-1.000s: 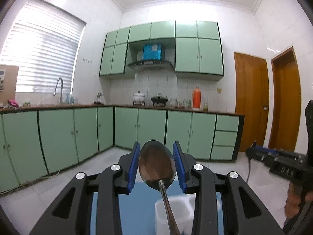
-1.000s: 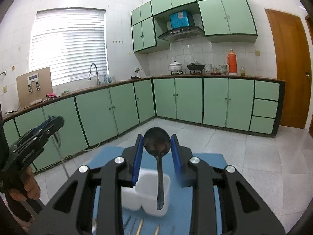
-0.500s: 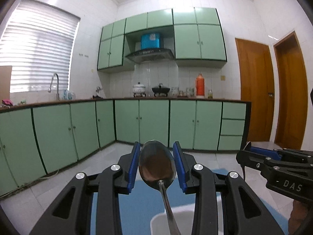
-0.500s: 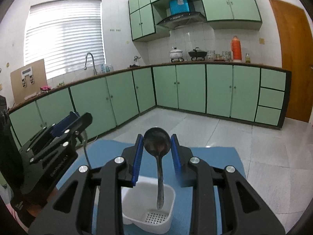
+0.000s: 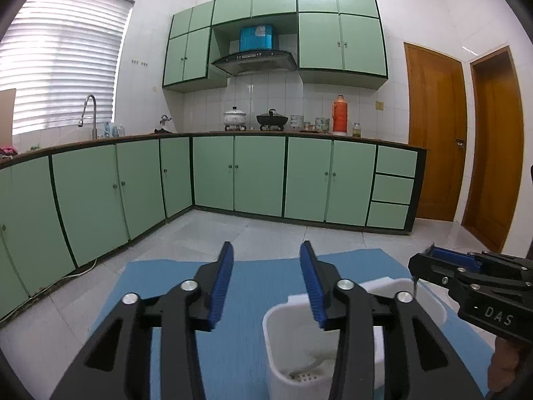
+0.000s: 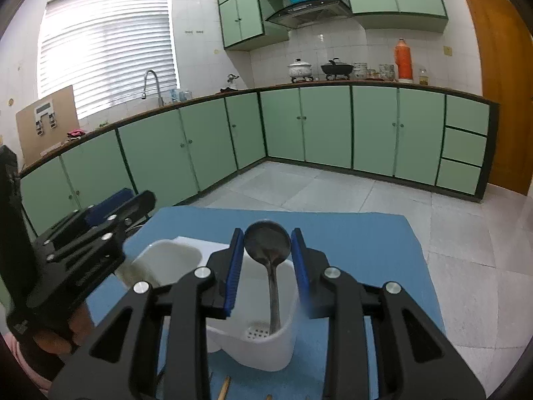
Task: Organize utensils
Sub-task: 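Carry both spoons to the white holder and open both tools to drop them, then grasp the small silver spoon with the left tool while the right tool grasps the black spoon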
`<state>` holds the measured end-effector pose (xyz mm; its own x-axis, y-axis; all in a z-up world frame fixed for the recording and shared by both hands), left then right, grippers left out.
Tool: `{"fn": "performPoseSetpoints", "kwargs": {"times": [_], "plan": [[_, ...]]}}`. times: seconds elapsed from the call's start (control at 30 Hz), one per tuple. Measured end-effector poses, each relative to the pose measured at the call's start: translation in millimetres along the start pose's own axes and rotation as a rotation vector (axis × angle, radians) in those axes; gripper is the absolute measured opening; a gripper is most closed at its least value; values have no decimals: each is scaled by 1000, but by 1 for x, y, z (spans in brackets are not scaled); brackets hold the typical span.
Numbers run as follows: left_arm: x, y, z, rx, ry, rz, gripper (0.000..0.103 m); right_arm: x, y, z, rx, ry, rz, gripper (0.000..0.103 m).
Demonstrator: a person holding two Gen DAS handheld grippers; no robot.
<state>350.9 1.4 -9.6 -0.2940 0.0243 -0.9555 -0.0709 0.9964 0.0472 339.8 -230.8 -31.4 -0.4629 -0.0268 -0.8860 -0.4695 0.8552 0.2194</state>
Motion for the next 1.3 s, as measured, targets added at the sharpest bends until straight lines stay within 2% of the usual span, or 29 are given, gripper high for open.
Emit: {"fn": "performPoseSetpoints", "kwargs": {"times": [0.07, 0.13, 0.2, 0.23, 0.3, 0.37, 0.47, 0.67, 0.83, 1.03, 1.17, 1.3], "plan": [[1, 5, -7, -3, 5, -4, 50, 1, 2, -5, 0, -12, -1, 40], [-2, 10, -14, -7, 15, -10, 55, 1, 4, -12, 16, -28, -11, 50], [-2, 15, -18, -12, 30, -18, 66, 1, 5, -18, 39, -43, -20, 60], [-2, 18, -23, -17, 46, -22, 68, 2, 7, -23, 46, -47, -23, 62], [0, 26, -33, -31, 80, -27, 77, 5, 6, -33, 68, -58, -19, 75], [5, 34, -42, -57, 127, -23, 84, 12, 7, -46, 107, -72, -17, 80], [21, 44, -55, -84, 216, -19, 89, 25, 8, -62, 145, -56, -15, 85], [77, 49, -71, -129, 398, -4, 89, 66, 7, -78, 185, 24, 18, 86], [115, 41, -75, -184, 479, 71, 89, 97, 7, -82, 196, 83, 39, 86], [137, 35, -68, -174, 550, 85, 88, 118, 4, -85, 197, 111, 63, 86], [148, 32, -64, -148, 594, 79, 66, 122, 0, -84, 195, 117, 70, 86], [148, 33, -66, -139, 583, 75, 63, 125, -5, -86, 195, 118, 72, 86]]}}
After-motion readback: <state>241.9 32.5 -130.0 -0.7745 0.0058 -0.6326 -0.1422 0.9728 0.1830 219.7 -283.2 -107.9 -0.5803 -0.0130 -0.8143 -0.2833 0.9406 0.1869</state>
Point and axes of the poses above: each gripper's, at about its wrist camera, not at the fingertips, and z roughly the way its jaws point, y to its left, x to its underside, the point moved 1 cm from there along z, roughly the way its jaws point, and after that the axes turned 14 degrees about -x, right-handed, at the moved point
